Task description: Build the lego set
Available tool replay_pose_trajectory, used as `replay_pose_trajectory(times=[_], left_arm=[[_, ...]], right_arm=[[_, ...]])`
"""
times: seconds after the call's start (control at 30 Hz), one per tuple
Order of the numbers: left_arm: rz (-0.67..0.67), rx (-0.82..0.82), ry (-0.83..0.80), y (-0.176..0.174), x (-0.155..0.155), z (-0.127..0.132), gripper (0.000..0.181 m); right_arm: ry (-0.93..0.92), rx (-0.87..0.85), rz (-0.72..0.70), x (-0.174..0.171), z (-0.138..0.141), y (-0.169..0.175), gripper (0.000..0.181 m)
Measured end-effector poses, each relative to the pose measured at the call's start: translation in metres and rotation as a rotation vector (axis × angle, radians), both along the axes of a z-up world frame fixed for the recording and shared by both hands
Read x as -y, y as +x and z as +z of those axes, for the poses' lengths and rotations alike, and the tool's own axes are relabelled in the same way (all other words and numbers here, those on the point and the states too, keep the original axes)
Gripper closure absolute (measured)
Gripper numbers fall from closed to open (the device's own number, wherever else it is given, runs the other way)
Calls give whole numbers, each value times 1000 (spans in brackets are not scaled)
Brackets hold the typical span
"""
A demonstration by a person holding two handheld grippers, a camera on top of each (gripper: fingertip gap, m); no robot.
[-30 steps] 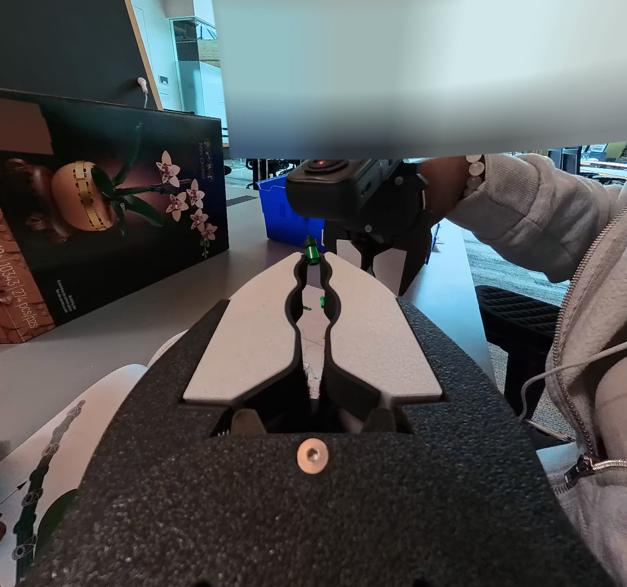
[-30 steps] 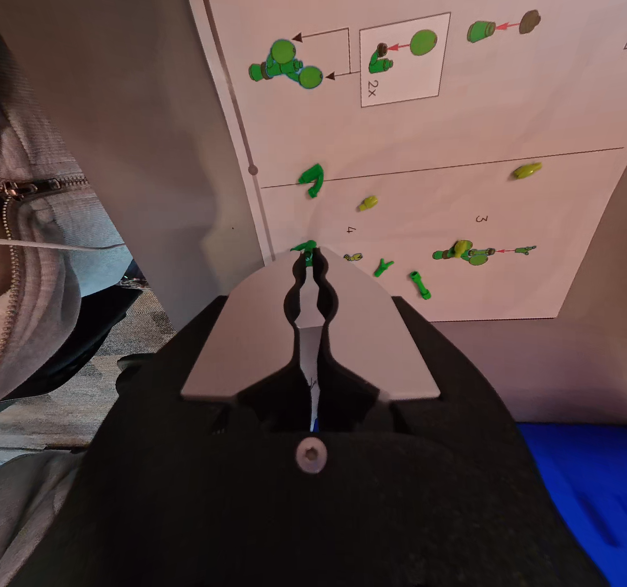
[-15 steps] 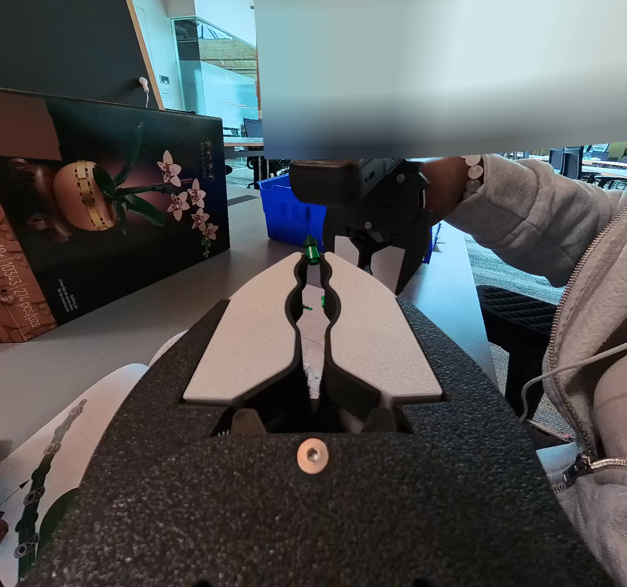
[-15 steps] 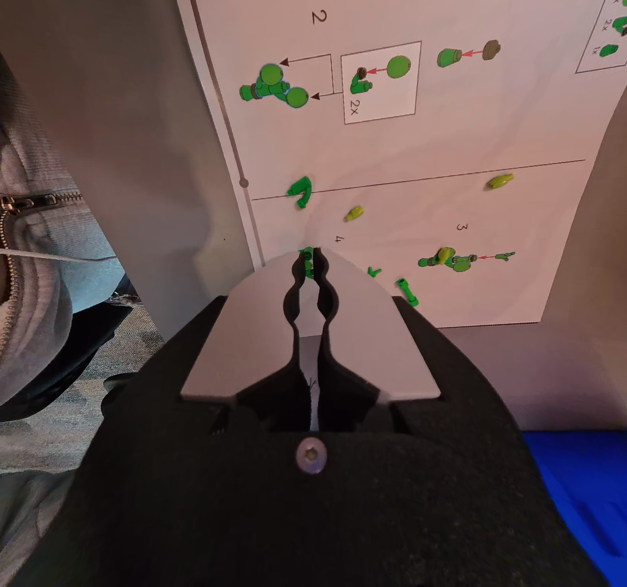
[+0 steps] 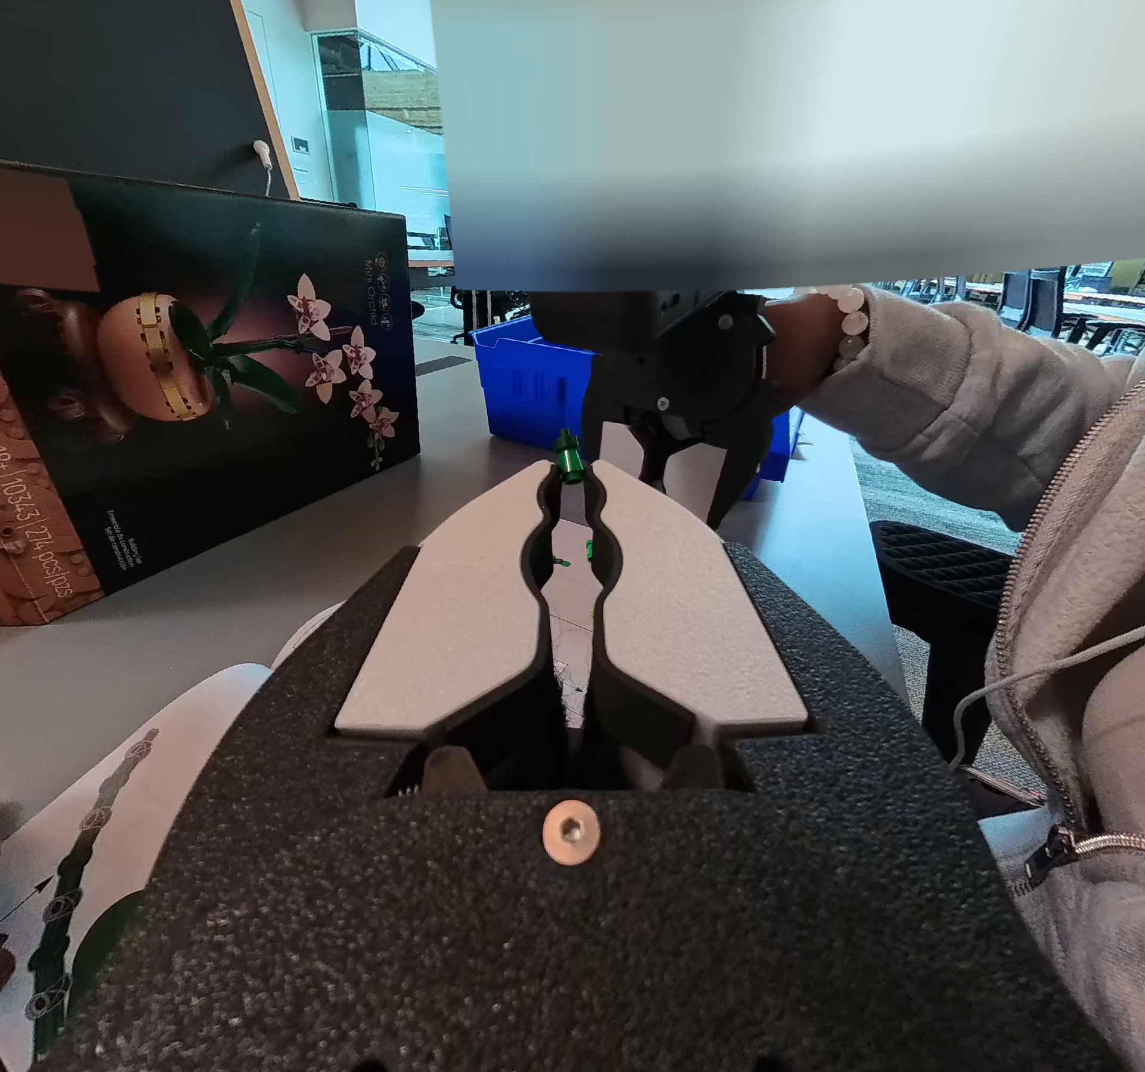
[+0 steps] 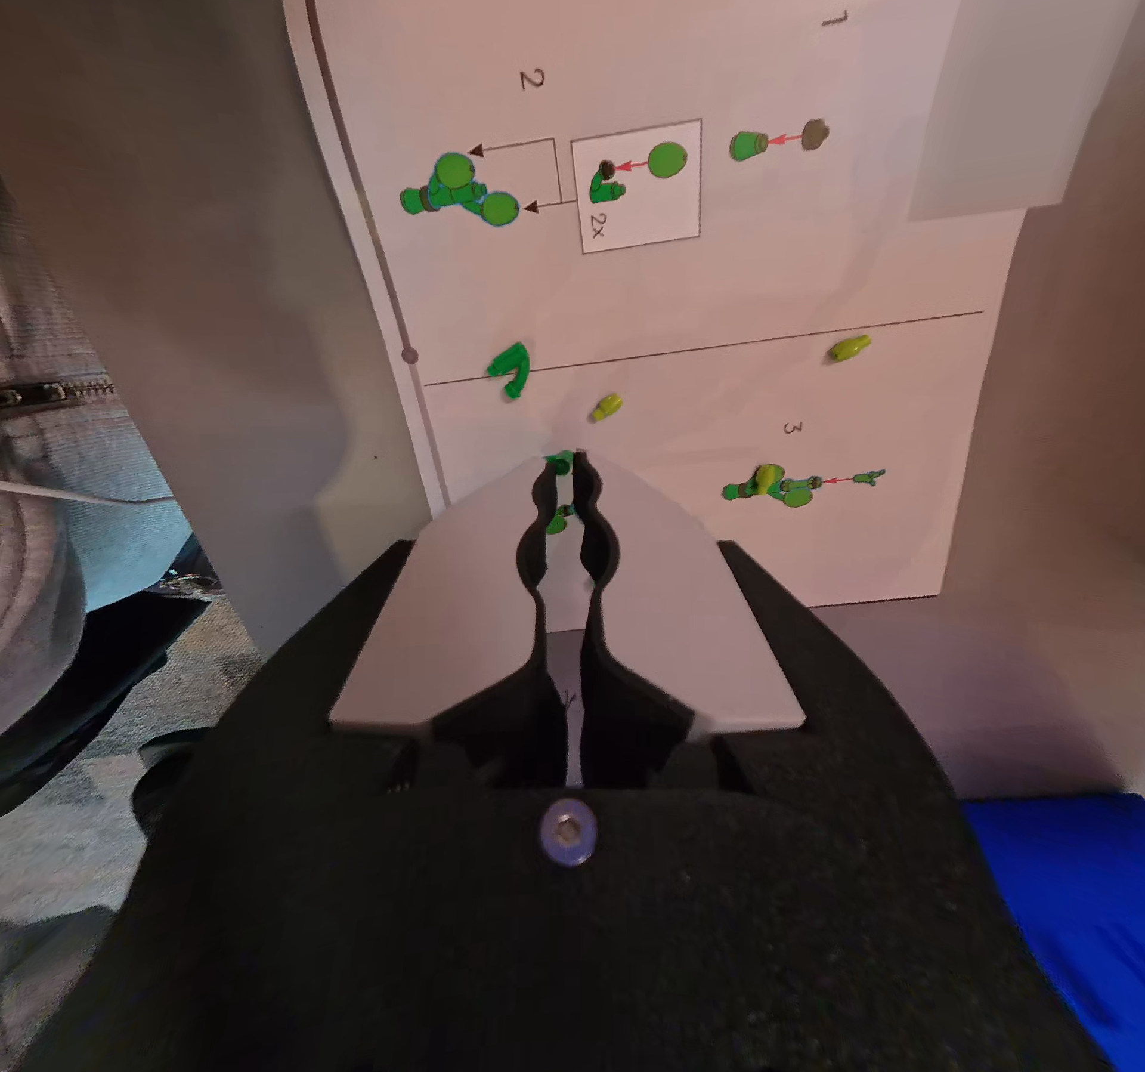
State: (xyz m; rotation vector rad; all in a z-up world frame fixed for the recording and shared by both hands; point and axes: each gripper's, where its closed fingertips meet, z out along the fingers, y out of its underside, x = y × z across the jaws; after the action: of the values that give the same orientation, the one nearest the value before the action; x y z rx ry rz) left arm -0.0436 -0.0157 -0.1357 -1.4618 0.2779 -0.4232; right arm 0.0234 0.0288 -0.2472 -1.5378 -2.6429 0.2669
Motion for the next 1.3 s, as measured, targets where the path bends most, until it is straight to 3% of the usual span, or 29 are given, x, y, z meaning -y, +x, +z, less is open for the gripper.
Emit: replay_pose_trajectory(times=[0.37,0.5,0.67,0.83,1.13,1.3], left_arm=[[-1,2,2,0,0,0,175],[3,3,2,-1,0,0,175],[-6,6,2,1,0,1,175],[-2,6,3,0,1,0,175],[-3,14,5,0,1,1,175],[0,19,8,-1,1,2,175]], right_arm=[[9,-221,47,-3,9,-31,177],[32,-293,10,3,17,-21,177],[125,-378,-46,10,7,-15,177],[129,-341,-101,5,-8,-13,173],[47,-303,-184,3,-9,-14,176],[5,-347,-163,1,-7,-12,181]])
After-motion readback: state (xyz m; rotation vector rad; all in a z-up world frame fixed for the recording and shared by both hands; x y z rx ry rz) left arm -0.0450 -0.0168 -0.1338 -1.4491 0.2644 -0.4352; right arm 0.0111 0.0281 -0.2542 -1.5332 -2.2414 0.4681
